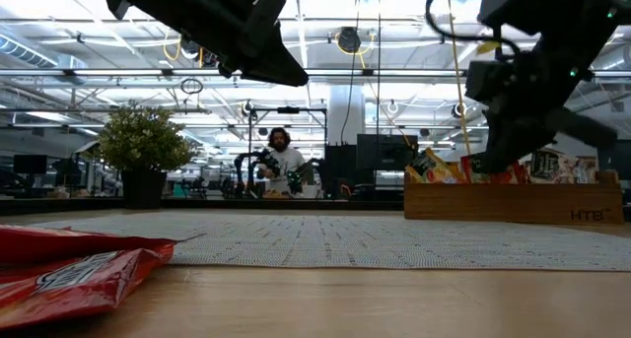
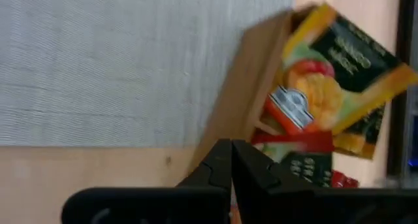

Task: Pick & Place Tea
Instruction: Put the red tea bag into the middle section of the wooden organizer

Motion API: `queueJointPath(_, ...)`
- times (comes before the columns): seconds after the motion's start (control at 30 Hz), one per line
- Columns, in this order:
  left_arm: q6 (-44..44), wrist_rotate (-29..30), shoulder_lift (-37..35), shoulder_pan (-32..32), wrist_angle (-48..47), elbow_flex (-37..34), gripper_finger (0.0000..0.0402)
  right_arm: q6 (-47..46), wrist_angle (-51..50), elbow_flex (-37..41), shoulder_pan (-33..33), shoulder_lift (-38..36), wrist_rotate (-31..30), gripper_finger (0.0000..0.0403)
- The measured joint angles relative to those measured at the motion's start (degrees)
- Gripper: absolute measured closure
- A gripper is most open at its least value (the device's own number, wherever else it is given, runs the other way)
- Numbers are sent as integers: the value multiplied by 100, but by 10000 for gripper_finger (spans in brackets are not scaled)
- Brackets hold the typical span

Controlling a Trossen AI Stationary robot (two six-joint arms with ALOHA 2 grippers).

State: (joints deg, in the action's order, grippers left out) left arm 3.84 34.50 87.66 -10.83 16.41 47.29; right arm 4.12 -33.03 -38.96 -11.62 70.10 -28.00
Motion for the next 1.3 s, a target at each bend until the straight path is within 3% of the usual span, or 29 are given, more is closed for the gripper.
queueJointPath(0.37, 125, 0, 0, 0, -160, 0, 330, 191, -153, -11, 583, 504, -54, 403)
queueJointPath(1.0, 146, 0, 0, 0, -162, 0, 330, 227, -185, -24, 1057, 962, 507, 403)
queueJointPath(1.3, 153, -2, 0, 0, -162, 0, 330, 85, -188, 10, 929, 991, -589, 403)
